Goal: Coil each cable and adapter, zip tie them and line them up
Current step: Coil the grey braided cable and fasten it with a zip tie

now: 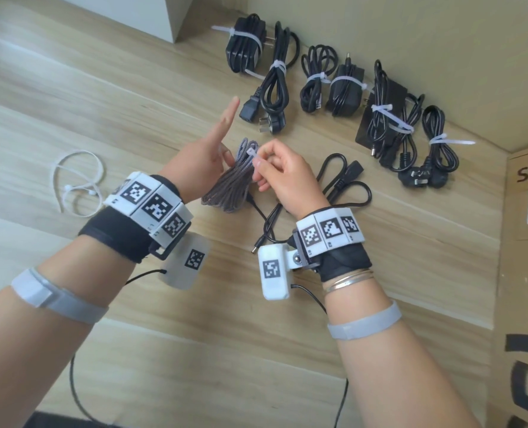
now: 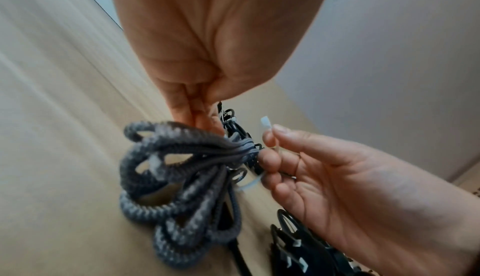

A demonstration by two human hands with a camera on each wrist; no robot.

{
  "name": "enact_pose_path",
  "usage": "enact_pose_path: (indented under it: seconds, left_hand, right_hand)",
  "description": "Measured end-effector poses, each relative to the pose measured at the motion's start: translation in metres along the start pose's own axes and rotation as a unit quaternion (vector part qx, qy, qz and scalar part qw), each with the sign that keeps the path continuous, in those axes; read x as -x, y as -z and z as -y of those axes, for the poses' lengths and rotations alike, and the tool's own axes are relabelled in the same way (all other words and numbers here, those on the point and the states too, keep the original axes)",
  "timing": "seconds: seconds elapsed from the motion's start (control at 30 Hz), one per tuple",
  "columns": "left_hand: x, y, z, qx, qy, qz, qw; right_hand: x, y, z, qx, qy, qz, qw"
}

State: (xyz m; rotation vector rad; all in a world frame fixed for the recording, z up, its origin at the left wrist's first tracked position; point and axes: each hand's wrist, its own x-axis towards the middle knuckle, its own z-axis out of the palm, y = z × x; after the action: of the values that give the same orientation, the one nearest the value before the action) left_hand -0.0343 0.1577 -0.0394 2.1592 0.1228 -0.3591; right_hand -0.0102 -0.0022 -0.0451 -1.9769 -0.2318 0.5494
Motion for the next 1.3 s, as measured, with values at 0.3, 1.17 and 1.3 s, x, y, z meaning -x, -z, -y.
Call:
enact_pose_path:
  seconds: [0.3,1.17,1.3]
  left_hand:
    - [-0.008,-0.005,0.014,0.039,-0.023,-0.024,0.999]
    - [-0.012,-0.014,0.021,0.096,-0.046,-0.007,0.994]
    - [-0.012,-0.009,0.024,0.16,-0.051,0.017,0.986]
  right_hand:
    - [-0.002,-0.002,0.001,0.079,0.016,-0.001,0.997]
    - [0.0,-0.009,0.008,0.067,0.02,0.028,0.997]
    - [0.001,-0.009,0.008,0.051,0.003,-0.006,0.999]
